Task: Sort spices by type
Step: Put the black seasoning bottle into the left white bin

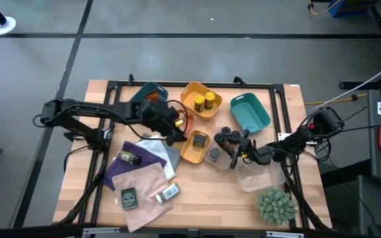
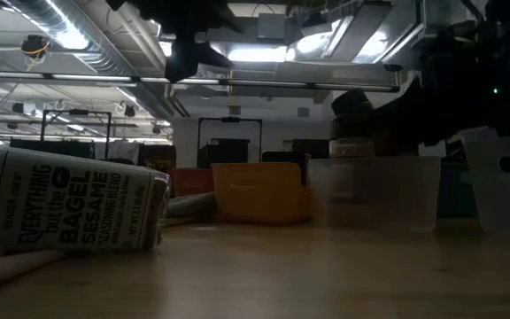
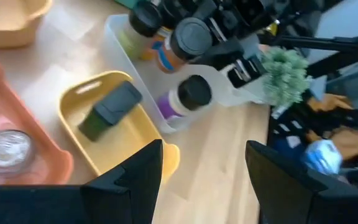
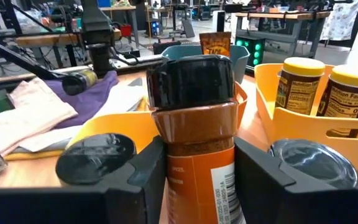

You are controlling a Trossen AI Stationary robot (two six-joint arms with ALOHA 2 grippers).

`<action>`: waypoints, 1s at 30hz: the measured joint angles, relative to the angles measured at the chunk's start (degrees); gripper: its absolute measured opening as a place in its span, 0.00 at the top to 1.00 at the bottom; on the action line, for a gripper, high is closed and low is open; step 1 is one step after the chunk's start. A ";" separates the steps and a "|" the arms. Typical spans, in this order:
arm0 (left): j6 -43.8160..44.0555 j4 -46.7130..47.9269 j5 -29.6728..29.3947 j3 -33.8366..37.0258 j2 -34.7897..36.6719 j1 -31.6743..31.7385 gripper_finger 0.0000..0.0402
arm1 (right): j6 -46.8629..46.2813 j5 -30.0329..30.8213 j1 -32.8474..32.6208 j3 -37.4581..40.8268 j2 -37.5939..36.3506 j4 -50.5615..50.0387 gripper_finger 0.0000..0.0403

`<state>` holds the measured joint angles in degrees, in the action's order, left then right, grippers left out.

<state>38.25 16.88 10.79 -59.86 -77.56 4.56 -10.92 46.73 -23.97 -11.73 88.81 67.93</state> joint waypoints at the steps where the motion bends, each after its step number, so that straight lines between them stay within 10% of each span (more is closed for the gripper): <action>1: -0.56 -0.22 -0.92 0.00 -0.29 -0.01 0.47 | 0.00 0.20 0.00 0.00 0.00 -0.04 0.61; 10: -8.96 -13.29 -12.23 0.00 -9.41 -1.57 0.47 | 0.02 0.21 0.00 0.01 -0.02 -0.25 0.61; 30: -12.77 -37.83 -17.42 0.00 -28.48 -1.09 0.51 | 0.04 -1.31 0.00 0.00 -0.02 -0.52 0.61</action>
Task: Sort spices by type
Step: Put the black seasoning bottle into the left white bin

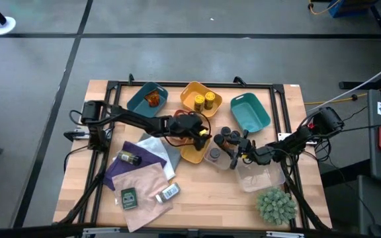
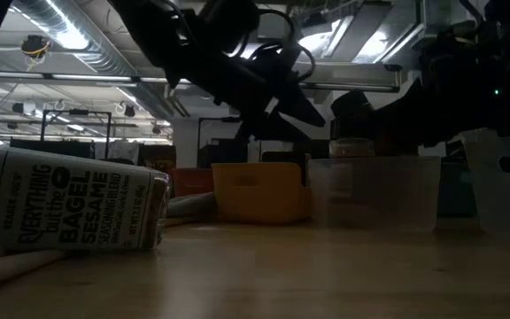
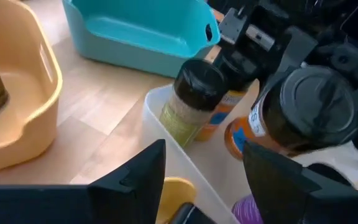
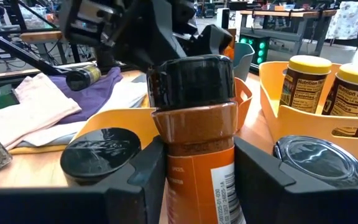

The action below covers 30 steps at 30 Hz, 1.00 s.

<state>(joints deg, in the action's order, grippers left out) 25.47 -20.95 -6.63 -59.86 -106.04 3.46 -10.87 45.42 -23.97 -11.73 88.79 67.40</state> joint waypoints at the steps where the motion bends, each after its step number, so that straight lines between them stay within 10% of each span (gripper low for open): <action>1: 0.00 0.31 0.00 0.00 -0.04 0.00 0.52 | 0.00 0.01 0.00 0.02 0.00 -0.06 0.61; 30: 0.42 -5.39 -1.01 0.00 -0.88 -2.49 0.57 | 0.26 -6.52 4.98 0.09 0.00 -1.76 0.61</action>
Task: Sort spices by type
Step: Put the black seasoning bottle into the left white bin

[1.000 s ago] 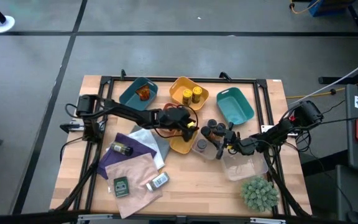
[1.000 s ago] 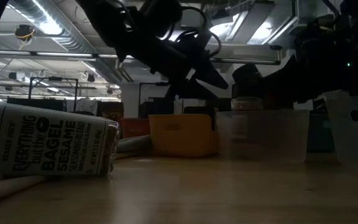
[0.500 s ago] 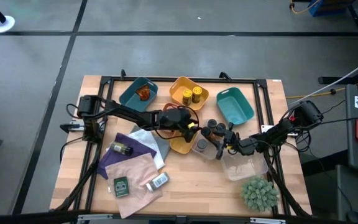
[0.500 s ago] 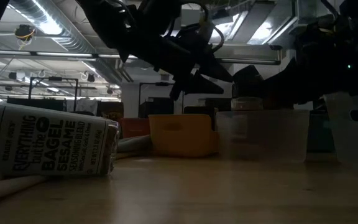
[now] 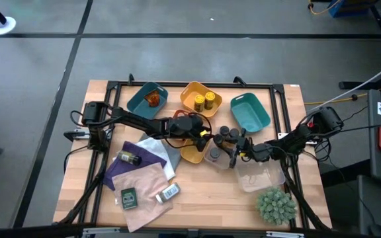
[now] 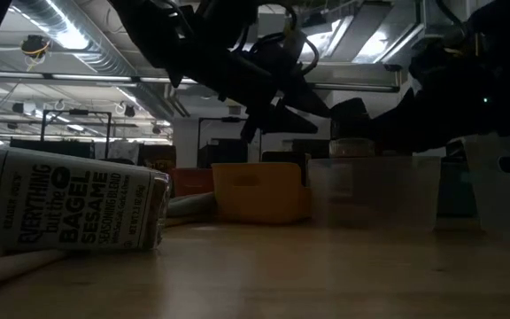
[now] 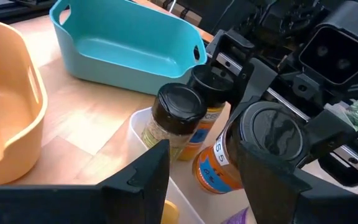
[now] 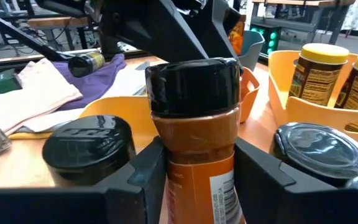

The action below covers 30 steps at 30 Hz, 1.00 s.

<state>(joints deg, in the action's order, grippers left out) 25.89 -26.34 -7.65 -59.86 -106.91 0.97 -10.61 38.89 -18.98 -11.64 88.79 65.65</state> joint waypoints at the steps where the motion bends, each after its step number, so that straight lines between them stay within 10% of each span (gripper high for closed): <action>1: 0.00 -0.03 0.02 0.00 0.00 0.00 0.57 | 0.33 0.02 -0.04 0.00 -0.02 0.00 0.61; 30: -0.37 0.56 0.16 0.00 0.00 -0.13 0.57 | 0.42 -0.94 -0.11 -0.09 -0.02 -1.41 0.59</action>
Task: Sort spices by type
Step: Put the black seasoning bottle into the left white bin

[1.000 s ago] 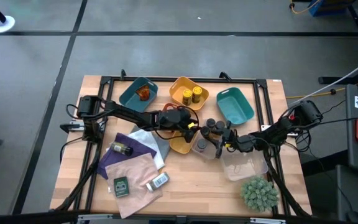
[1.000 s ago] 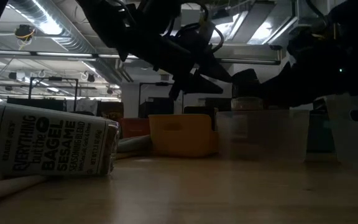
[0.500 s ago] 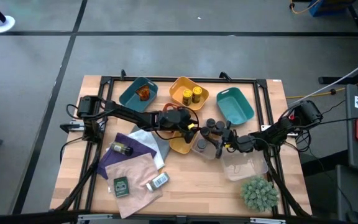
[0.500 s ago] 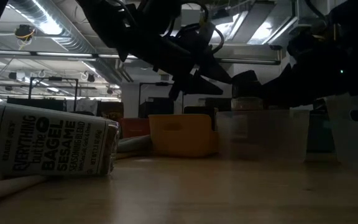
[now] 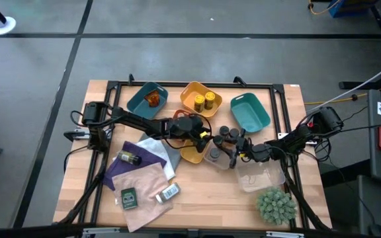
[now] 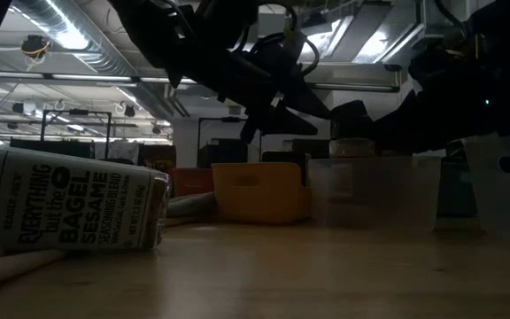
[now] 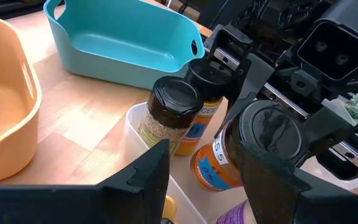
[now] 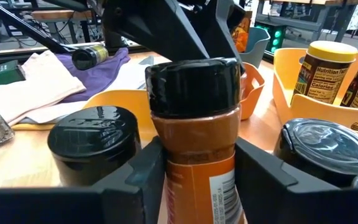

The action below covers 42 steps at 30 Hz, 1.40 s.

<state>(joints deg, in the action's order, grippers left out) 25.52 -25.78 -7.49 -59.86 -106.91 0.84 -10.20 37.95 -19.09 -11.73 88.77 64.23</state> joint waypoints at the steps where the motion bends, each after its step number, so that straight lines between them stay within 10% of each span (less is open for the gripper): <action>1: 0.00 -0.06 0.02 0.00 0.00 0.00 0.57 | 0.00 -0.05 0.00 0.00 0.00 -0.01 0.56; 11: 0.00 -0.39 1.06 -0.07 0.00 -0.53 0.57 | -0.03 0.40 0.12 -0.11 -0.02 0.04 0.31; 24: -1.54 1.98 2.55 -0.07 1.62 -0.72 0.57 | 0.50 0.00 0.04 -0.09 -0.52 -0.12 0.28; 42: -3.50 54.08 4.79 -0.07 30.92 -1.18 0.57 | 6.57 -0.05 0.00 -0.04 -5.46 0.24 0.28</action>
<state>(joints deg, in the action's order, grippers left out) 22.02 28.30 -2.70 -59.92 -76.00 -0.34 -3.63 37.90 -19.09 -11.77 83.31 64.47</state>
